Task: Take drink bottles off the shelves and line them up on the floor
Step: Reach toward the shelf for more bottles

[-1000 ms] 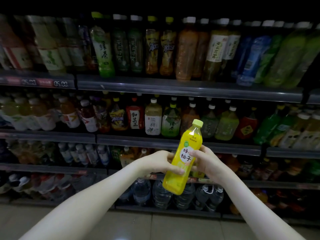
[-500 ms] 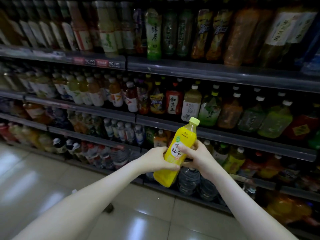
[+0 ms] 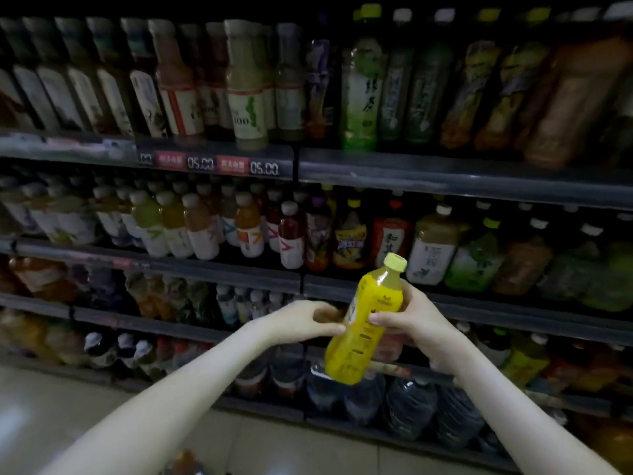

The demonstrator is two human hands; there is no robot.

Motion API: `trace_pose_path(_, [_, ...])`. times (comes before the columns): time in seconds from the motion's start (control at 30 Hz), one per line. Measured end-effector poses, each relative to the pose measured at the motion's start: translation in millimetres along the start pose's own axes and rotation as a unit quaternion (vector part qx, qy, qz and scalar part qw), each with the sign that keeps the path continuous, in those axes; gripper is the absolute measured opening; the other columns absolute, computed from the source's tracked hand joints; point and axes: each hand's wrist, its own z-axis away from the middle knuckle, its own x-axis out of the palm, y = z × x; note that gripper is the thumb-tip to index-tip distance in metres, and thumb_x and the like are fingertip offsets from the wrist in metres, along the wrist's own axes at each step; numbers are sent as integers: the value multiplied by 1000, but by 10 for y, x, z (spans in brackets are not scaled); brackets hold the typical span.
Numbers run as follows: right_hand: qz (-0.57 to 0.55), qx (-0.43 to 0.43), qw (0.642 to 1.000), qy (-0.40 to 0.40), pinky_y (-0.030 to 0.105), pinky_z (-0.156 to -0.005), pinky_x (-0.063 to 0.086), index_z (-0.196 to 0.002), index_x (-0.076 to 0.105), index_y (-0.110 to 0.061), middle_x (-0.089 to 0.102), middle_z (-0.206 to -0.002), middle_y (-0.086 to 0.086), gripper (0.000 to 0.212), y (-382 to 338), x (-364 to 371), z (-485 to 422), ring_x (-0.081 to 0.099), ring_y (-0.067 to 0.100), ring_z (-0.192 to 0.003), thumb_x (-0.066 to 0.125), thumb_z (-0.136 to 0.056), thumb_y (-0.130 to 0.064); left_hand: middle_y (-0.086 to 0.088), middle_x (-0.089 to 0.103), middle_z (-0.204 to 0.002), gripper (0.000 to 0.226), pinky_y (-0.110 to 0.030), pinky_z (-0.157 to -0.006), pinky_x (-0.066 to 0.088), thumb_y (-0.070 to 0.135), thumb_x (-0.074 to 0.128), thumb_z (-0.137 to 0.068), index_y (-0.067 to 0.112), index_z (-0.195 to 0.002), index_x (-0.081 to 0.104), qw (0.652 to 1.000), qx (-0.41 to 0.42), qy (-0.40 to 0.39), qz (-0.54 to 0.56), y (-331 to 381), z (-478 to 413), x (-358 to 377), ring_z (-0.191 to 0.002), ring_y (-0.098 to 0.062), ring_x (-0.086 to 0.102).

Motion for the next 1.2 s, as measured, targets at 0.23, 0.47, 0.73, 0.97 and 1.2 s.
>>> trace_pose_path(0.23, [48, -69, 976, 199, 29, -78, 51, -118, 47, -25, 64, -107, -1, 65, -104, 354, -751, 64, 13, -96, 80, -70, 2, -12, 26, -152, 58, -37, -97, 43, 19, 46, -97, 20, -151, 23, 911, 118, 293, -265, -400, -596, -925, -135, -31, 32])
trace_pose_path(0.47, [108, -95, 957, 251, 22, -83, 48, -111, 47, -37, 62, -111, -9, 65, -149, 416, -828, 59, 1, -101, 80, -70, 1, -12, -1, -159, 79, -41, -103, 39, 11, 51, -92, 22, -153, 3, 916, 134, 239, -292, -329, -1315, -1146, -143, -35, 12])
trace_pose_path(0.73, [146, -106, 949, 257, 19, -83, 48, -116, 48, -25, 62, -110, -8, 63, -187, 332, -918, 59, -1, -101, 81, -69, 0, -23, 28, -147, 93, -44, -104, 38, 23, 66, -85, 12, -152, 2, 943, 146, 267, -137, -296, -1660, -1164, -135, -38, 29])
trace_pose_path(0.97, [151, -101, 948, 260, 13, -78, 49, -119, 49, -20, 62, -109, -7, 64, -166, 277, -1046, 60, -3, -98, 83, -68, -1, -38, 44, -121, 92, -52, -96, 43, 18, 82, -71, -15, -139, 30, 932, 119, 312, -145, -325, -1737, -1035, -113, -54, 44])
trace_pose_path(1.2, [150, -120, 944, 268, 11, -80, 46, -119, 48, -15, 60, -109, -6, 65, -133, 312, -1210, 58, -2, -99, 83, -67, 0, -15, 36, -141, 76, -31, -95, 40, 32, 73, -81, 16, -143, 32, 953, 146, 250, -87, -421, -1368, -923, -124, -33, 45])
